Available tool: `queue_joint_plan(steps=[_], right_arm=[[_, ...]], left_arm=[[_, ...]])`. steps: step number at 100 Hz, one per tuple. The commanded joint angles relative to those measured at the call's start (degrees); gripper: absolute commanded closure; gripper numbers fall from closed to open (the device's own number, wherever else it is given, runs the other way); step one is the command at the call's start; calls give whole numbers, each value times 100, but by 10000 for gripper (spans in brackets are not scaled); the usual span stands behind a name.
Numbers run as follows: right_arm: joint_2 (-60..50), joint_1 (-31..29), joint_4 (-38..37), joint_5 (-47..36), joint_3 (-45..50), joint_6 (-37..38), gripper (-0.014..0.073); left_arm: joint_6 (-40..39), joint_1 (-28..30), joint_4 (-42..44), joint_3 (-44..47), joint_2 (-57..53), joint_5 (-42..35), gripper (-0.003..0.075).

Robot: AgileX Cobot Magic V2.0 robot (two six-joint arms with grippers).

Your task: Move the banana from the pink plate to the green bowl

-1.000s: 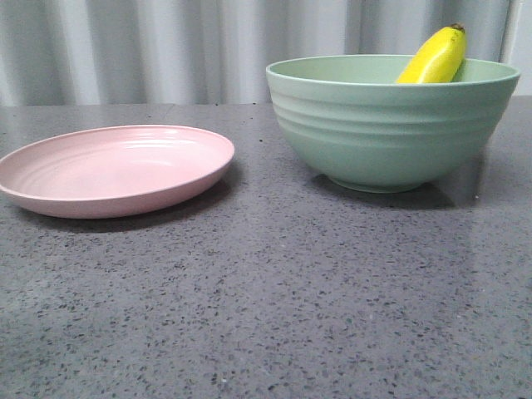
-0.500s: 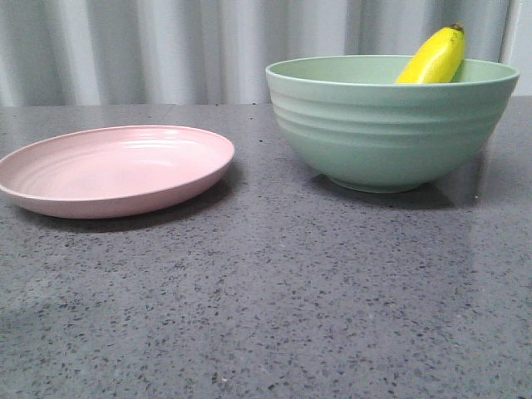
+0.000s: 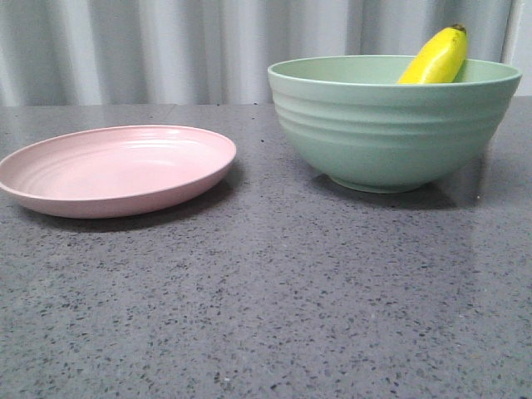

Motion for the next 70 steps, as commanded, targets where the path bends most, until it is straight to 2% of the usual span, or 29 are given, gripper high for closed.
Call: queue_joint_plan(steps=[1,7,16,70], right_arm=[[-31,7,-27,-477,-135,-59,668],[-42,7,-27,-477,-135,-59,668],[-42,7,-27,-477,-135,-59,668],[-42,7,-27,-477,-135,-59,668]], left_arm=[[-189,317,-150,146,-197,512,739],[-478,491,-161,146,-191,1052,739],[-509,676,-136,146,-191,1877,739],[-467,704,-59,146,-191,1841,739]])
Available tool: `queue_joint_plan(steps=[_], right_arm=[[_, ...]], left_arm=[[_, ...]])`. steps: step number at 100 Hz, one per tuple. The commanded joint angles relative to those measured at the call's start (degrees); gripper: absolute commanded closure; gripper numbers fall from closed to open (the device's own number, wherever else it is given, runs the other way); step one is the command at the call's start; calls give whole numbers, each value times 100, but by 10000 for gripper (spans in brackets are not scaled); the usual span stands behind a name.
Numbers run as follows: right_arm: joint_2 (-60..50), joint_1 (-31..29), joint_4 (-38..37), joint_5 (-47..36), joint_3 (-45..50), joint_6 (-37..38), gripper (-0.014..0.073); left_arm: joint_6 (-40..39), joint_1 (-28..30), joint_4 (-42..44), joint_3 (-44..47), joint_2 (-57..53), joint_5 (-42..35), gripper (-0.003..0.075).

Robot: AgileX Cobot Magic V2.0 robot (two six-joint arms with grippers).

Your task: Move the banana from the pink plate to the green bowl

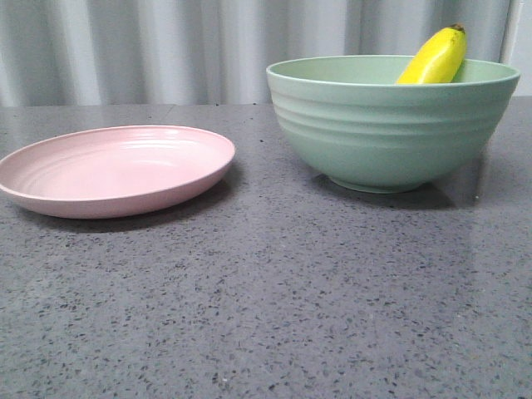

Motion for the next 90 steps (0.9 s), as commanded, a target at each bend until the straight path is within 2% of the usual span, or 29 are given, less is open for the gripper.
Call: queue_joint_plan(steps=[1,42,52,62,78,87,90], right_arm=[[-42,7,-27,-477,-135,-59,668],[-42,-4,-27,-527,-75,-59,668],[-42,-205,-130,-1189,311,-59,668],[-42,-576,-188,-2393,912,179,668],[-53,-1222,-1320,-3768,1884,674,668],[-53,-1448,-1343,-3889,2295,934,668],[-78,-1484,-1352,-3406,2282,951,668]], left_arm=[[-49,12,9,146,-191,-200,739],[-49,12,9,146,-191,-200,739],[-49,12,9,146,-191,-200,739],[-49,12,9,146,-191,-200,739],[-49,12,9,146,-191,-200,739],[-49,12,9,146,-191,-200,739],[-49,12,9,146,-191,-200,739]])
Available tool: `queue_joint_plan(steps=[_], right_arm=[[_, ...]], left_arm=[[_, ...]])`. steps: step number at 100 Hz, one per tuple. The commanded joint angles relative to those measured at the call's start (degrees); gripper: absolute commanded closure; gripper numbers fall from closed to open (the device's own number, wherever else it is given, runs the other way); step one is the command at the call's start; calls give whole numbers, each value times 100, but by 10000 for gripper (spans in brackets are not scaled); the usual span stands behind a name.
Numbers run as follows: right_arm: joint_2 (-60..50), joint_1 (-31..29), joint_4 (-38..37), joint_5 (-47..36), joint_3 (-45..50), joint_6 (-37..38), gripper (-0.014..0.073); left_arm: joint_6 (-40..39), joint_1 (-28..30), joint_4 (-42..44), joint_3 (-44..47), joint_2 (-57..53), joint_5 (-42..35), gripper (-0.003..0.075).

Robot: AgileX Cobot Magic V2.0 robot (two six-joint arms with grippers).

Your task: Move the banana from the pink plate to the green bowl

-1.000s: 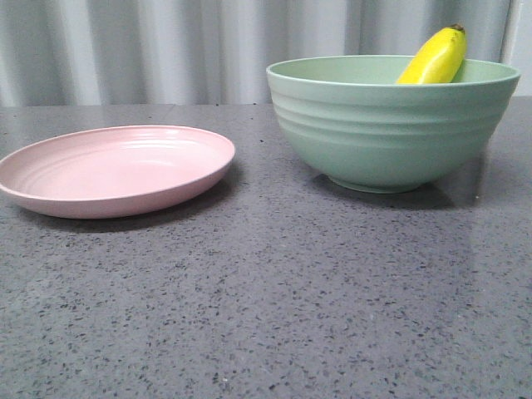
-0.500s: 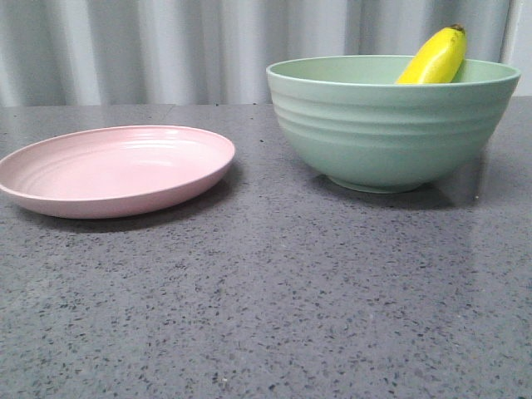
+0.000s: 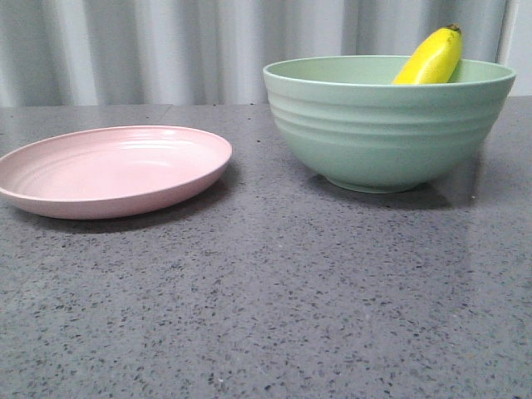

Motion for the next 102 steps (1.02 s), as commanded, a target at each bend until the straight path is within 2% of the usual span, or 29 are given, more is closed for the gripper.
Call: queue_joint_plan(steps=[1,9,28,51,102], right_arm=[[-77,-187,-192,-186,133,204,668],[-80,-214,-192,542,151,180,668],[-80,-214,-141,1690,151,57,668],[-80,-214,-141,2433,151,57,668],[-80,-214,-141,2416,151,57,668]], left_arm=[[-49,12,9,146,-185,-207,739],[-49,12,9,146,-185,-207,739],[-49,12,9,146,-185,-207,739],[-49,12,9,146,-185,-207,739],[-49,12,9,146,-185,-207,739]])
